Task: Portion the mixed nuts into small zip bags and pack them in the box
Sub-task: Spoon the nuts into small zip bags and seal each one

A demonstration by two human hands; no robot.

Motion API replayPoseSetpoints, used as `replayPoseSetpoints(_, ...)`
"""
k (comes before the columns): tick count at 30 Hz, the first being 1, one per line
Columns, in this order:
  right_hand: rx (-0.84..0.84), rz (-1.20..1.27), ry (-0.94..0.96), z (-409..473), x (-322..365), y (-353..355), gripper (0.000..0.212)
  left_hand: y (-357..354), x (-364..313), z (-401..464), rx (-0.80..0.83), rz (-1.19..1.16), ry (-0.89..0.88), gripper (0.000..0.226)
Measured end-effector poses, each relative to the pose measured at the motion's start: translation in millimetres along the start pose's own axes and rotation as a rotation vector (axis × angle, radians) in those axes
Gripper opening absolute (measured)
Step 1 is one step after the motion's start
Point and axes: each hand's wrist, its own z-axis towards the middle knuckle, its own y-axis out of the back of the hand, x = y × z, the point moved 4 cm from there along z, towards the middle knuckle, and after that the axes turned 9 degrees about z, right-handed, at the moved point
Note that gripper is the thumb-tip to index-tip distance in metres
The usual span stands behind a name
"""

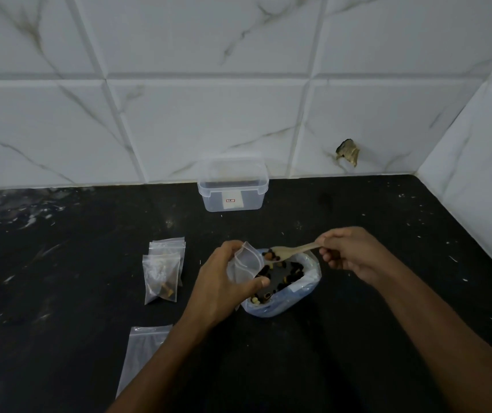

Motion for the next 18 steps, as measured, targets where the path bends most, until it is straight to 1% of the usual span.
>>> replayPoseSetpoints(5, 0.023, 0.031, 0.047, -19, 41, 5, 0.015, -12, -4, 12, 0.023, 0.037, 0.009, 0.065)
replayPoseSetpoints(8, 0.049, -0.063, 0.116, -28, 51, -5, 0.013, -19, -3, 18, 0.026, 0.026, 0.033, 0.066)
replayPoseSetpoints(11, 0.012, -0.337, 0.294, -37, 55, -22, 0.013, -24, -5, 21, 0.024, -0.014, 0.054, 0.063)
replayPoseSetpoints(14, -0.057, -0.587, 0.566, -53, 57, -43, 0.014, -28, -5, 22, 0.010, -0.046, 0.044, 0.053)
replayPoseSetpoints(16, -0.038, -0.725, 0.722, -64, 55, -57, 0.013, -31, -4, 22, 0.001, -0.057, 0.043, 0.050)
replayPoseSetpoints(18, 0.033, -0.897, 0.836, -72, 48, -72, 0.010, -32, -2, 22, -0.019, -0.072, 0.049, 0.053)
